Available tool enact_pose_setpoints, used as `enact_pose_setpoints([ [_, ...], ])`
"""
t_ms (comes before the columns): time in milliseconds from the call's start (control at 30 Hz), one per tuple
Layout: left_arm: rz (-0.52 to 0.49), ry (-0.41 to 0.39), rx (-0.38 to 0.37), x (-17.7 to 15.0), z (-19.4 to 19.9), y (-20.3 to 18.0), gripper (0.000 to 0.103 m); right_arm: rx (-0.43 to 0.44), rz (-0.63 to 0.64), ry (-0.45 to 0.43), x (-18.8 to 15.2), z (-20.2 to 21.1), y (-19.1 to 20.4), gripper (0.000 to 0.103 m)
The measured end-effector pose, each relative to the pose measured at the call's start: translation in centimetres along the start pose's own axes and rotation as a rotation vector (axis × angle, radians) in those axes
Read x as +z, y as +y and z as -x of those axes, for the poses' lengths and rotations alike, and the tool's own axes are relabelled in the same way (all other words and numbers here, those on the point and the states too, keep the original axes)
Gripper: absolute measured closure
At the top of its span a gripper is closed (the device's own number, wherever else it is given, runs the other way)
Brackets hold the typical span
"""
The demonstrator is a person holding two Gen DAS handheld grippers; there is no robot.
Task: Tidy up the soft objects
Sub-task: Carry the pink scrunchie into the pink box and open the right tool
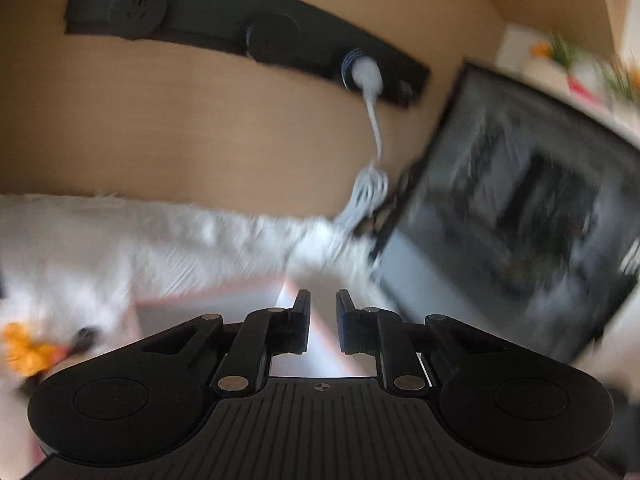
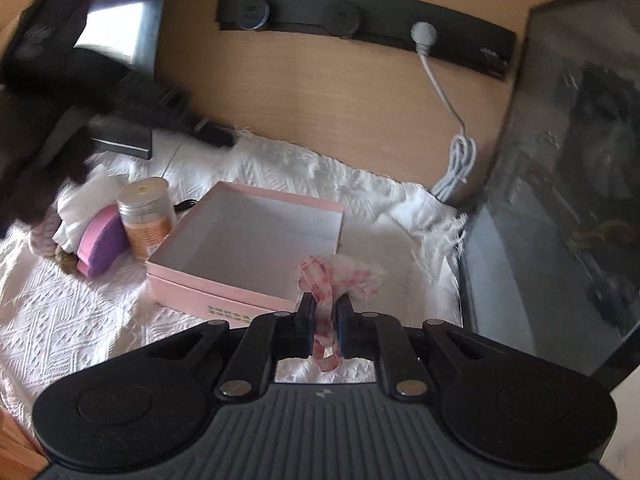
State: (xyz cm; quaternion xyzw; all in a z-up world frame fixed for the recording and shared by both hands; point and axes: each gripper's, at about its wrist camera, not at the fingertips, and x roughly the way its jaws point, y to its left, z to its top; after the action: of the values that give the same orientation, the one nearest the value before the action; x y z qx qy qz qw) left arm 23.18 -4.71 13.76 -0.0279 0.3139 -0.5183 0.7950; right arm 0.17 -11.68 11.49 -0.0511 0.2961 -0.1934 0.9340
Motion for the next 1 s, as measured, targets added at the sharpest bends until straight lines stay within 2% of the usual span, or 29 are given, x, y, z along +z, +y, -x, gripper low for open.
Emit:
enact_pose_setpoints([
  [33, 0.043, -0.001, 0.019, 0.5, -1.3, 0.9, 0.082, 0.002, -0.012, 0.002, -0.2, -0.2, -0.2, 0.092],
  [100, 0.102, 0.040, 0.161, 0.4, -3.6, 1.9, 0.084, -0.007, -0.028, 0.013, -0.5, -0.8, -0.4, 0.092],
  [133, 0.091, 0.053, 0.219, 0.0, -4.6, 1.9, 0.084, -0.008, -0.033, 0.018, -0.6, -0.9, -0.5, 0.092],
  [167, 0.046, 0.057, 0.231, -0.8, -5.2, 1.7, 0.084, -0.007, -0.037, 0.023, -0.7, -1.1, -0.6, 0.092],
  [200, -0.012, 0.057, 0.211, -1.5, -5.5, 1.6, 0.084, -0.005, -0.039, 0.023, -0.7, -1.4, -0.7, 0.092],
  [267, -0.049, 0.071, 0.191, -2.3, -5.4, 1.2, 0.084, -0.003, -0.037, 0.014, -0.5, -1.8, -0.9, 0.092],
  [400, 0.037, 0.073, 0.172, -3.6, -2.8, 1.1, 0.083, 0.022, -0.030, -0.023, 1.6, -3.3, -0.9, 0.092],
  [533, 0.039, 0.033, 0.190, -5.0, 0.8, -0.1, 0.083, 0.064, -0.017, -0.083, 5.3, -5.8, 0.0, 0.092],
  [567, 0.035, 0.026, 0.193, -5.7, 1.7, -0.2, 0.083, 0.087, -0.026, -0.100, 6.3, -6.6, 0.1, 0.089],
  [633, 0.030, 0.020, 0.201, -6.7, 3.1, -0.2, 0.083, 0.144, -0.044, -0.099, 8.0, -8.4, 0.5, 0.068],
  [667, 0.029, 0.027, 0.199, -7.3, 3.6, -0.2, 0.083, 0.160, -0.045, -0.086, 8.6, -9.2, 0.8, 0.054],
  [700, 0.027, 0.040, 0.187, -7.8, 4.1, -0.2, 0.083, 0.162, -0.046, -0.085, 8.9, -9.9, 1.3, 0.051],
  [767, 0.005, 0.103, 0.153, -9.1, 3.8, -0.4, 0.083, 0.153, -0.027, -0.085, 8.9, -10.4, 2.1, 0.051],
  [833, -0.019, 0.157, 0.151, -10.5, 3.2, -0.6, 0.083, 0.158, -0.022, -0.080, 8.4, -10.3, 2.5, 0.051],
  [1000, 0.046, 0.226, 0.170, -12.7, 2.6, 0.2, 0.083, 0.159, 0.035, -0.036, 3.7, -8.2, 2.2, 0.049],
])
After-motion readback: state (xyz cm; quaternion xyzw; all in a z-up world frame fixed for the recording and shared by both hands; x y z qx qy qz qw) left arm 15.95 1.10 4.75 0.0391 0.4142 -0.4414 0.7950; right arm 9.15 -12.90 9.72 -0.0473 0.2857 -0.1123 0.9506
